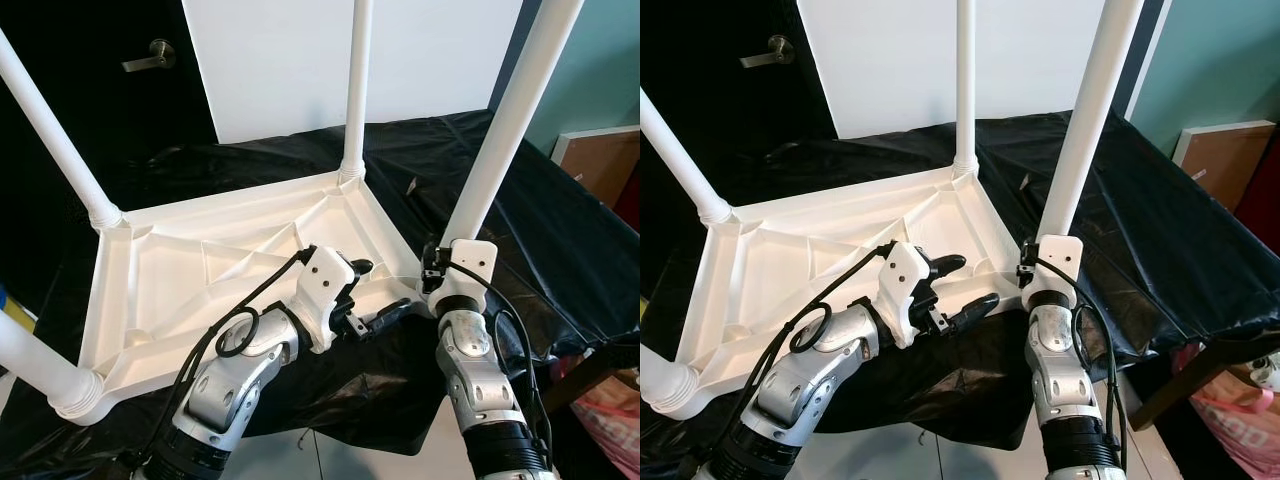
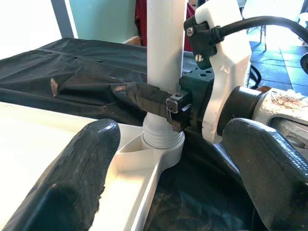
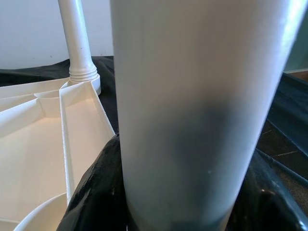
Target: Building children table
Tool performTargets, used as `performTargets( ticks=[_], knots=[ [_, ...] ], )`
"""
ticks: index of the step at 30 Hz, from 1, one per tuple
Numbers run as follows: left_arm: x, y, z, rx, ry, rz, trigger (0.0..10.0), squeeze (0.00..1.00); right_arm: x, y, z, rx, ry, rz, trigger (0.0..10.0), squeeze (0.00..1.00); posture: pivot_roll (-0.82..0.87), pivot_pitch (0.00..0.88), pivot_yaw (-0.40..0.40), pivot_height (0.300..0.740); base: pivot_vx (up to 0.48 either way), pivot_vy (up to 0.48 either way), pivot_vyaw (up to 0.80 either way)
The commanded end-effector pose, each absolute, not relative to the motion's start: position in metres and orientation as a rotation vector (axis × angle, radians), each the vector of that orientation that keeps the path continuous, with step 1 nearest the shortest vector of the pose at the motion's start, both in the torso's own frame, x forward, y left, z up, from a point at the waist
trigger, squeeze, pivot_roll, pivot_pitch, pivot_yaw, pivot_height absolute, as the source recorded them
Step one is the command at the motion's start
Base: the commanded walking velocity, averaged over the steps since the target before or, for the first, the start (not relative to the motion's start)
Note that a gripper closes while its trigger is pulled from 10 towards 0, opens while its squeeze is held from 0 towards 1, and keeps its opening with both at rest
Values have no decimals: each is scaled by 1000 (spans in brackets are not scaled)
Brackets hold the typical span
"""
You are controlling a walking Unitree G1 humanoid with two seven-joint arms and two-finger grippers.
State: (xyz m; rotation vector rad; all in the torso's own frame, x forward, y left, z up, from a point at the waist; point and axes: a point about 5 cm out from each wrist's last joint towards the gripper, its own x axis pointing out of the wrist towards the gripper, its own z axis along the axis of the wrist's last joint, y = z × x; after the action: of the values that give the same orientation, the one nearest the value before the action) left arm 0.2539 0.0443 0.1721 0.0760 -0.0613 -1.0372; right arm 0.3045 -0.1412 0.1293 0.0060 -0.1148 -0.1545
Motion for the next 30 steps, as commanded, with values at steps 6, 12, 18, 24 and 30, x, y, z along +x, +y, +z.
performTargets(
  ticks=[6,12,18,24,30],
  knots=[
    [256,46,171,74,-52,-1028,10000,0,307,-140,127,8,-98,-156,10000,0,-150,0,-2,740,0,0,0],
    [256,46,171,71,-54,-1027,10000,0,307,-141,130,-6,-118,-165,10000,0,-155,0,-2,740,0,0,0],
    [257,46,171,76,-56,-1027,10000,0,306,-147,133,8,-150,-81,10000,1000,-164,0,7,740,0,0,0],
    [256,46,170,80,-50,-1032,10000,0,302,-159,135,-6,-175,84,10000,1000,-166,0,11,740,0,0,0],
    [257,47,170,83,-48,-1033,10000,0,303,-169,131,-35,-131,265,10000,427,-163,0,15,740,0,0,0]
  ],
)
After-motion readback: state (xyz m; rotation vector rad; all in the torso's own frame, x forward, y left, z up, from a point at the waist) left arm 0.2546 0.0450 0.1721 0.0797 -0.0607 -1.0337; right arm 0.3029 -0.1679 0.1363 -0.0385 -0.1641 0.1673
